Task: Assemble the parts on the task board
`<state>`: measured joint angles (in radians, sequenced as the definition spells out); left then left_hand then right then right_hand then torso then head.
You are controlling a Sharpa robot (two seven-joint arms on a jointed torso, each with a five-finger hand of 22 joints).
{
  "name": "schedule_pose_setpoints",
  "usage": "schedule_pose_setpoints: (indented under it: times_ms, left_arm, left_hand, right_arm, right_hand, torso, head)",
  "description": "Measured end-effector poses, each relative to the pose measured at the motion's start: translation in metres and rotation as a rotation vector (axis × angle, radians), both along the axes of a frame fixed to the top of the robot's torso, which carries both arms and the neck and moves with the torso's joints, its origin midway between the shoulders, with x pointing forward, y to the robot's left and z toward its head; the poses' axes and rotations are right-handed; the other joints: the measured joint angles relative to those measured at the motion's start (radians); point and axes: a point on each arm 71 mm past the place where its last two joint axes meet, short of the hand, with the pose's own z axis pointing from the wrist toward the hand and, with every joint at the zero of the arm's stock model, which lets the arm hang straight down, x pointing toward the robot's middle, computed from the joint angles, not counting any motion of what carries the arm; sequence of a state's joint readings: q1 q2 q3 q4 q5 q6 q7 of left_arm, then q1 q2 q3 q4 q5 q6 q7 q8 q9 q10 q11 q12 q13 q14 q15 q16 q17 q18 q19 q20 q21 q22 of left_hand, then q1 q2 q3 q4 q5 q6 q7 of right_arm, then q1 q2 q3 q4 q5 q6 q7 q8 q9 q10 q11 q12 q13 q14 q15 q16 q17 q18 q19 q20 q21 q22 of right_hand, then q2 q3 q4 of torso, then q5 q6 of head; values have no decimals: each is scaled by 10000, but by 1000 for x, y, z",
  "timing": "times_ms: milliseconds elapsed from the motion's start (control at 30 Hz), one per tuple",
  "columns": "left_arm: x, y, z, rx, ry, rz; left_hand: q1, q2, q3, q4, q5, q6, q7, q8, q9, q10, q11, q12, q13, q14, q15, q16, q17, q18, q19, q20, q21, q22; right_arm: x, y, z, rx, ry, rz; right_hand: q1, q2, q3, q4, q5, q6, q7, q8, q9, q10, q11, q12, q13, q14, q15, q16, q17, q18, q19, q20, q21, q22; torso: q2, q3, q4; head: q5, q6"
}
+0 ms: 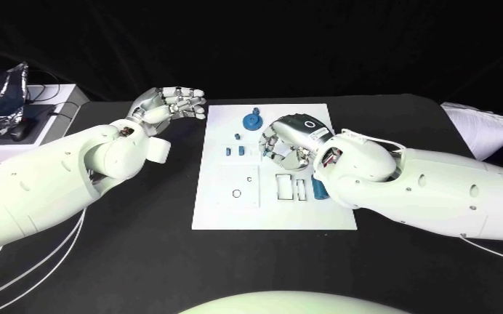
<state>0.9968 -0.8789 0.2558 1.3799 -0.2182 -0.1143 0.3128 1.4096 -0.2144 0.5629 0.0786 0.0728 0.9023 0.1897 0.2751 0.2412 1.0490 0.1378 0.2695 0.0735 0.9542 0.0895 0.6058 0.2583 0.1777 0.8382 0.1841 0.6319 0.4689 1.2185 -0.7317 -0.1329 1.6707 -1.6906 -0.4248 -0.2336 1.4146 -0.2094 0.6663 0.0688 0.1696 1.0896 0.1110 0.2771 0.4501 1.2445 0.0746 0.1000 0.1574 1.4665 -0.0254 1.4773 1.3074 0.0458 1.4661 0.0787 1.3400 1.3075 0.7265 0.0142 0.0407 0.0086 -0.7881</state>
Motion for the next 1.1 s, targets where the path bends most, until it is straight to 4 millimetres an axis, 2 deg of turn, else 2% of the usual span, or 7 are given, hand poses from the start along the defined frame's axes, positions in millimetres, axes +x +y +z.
schedule_pose_setpoints:
  times_ms: [267, 367, 667, 833, 1100]
  left_arm:
    - [-3, -11, 3, -63, -46, -45]
    - [-4, -13, 3, -75, -57, -47]
    - [-4, -15, 4, -71, -70, 0]
    - [-5, -14, 4, -59, -66, 22]
    - [-5, -14, 4, -61, -68, 4]
  left_hand:
    - [0, 0, -30, 30, 1, 0, 0, 0, 0, 0, 0, 1, 1, 0, 0, -41, -1, 1, 0, 0, 1, 0]
    - [0, 0, -29, 30, 1, 0, 0, 0, 1, 0, 0, 1, 1, 0, 0, -41, -1, 0, 0, 0, 1, -8]
    - [0, 0, -29, 29, 1, 0, 0, 0, 1, 1, -1, 2, 1, 0, 0, -40, 7, 1, 0, 0, 1, -10]
    - [0, 0, -29, 29, 3, 0, 0, 0, -6, 1, -1, 2, 1, 0, 0, -77, 7, 0, 0, 0, -44, -10]
    - [0, 0, -29, 29, 4, 0, -1, 0, -8, 1, -1, 2, 2, 0, 0, -77, 6, 1, 0, 0, -43, -9]
  right_arm:
    - [-7, 19, -20, -243, 222, 383]
    - [-8, 24, -25, -341, 266, 458]
    - [-12, 33, -35, -529, 411, 660]
    - [-15, 36, -38, -597, 480, 758]
    - [-13, 37, -42, -806, 450, 717]
  right_hand:
    - [-17, 13, 15, -15, 30, 0, 0, -10, 8, 0, 0, 0, -31, 0, 0, 0, 0, 0, 0, 0, -48, -1]
    - [-58, 0, 15, -16, 32, -1, 0, -11, 12, 0, 0, 0, -31, 0, 0, 0, 0, -1, 0, 0, -48, -1]
    - [-108, -27, 72, -15, 33, -2, -1, 11, 18, 1, 0, -13, -28, 0, 1, 0, 0, 0, 0, 0, -48, -2]
    - [-123, -41, 72, -15, 33, -4, -1, 10, 17, 1, 1, -19, -26, 0, 1, 0, 0, -1, 0, 0, -48, 5]
    - [-134, -54, 72, -15, 30, -8, -2, 10, 16, 2, 1, -20, -26, 0, 2, 0, 0, -1, 0, 0, -48, 6]
  torso:
    - [4, -12, 4]
    - [8, -14, 4]
    - [12, 3, 3]
    - [12, 9, -5]
    - [6, 6, -6]
  head:
    - [225, -91]
    - [300, -161]
    - [523, -305]
    - [604, -371]
    - [661, -443]
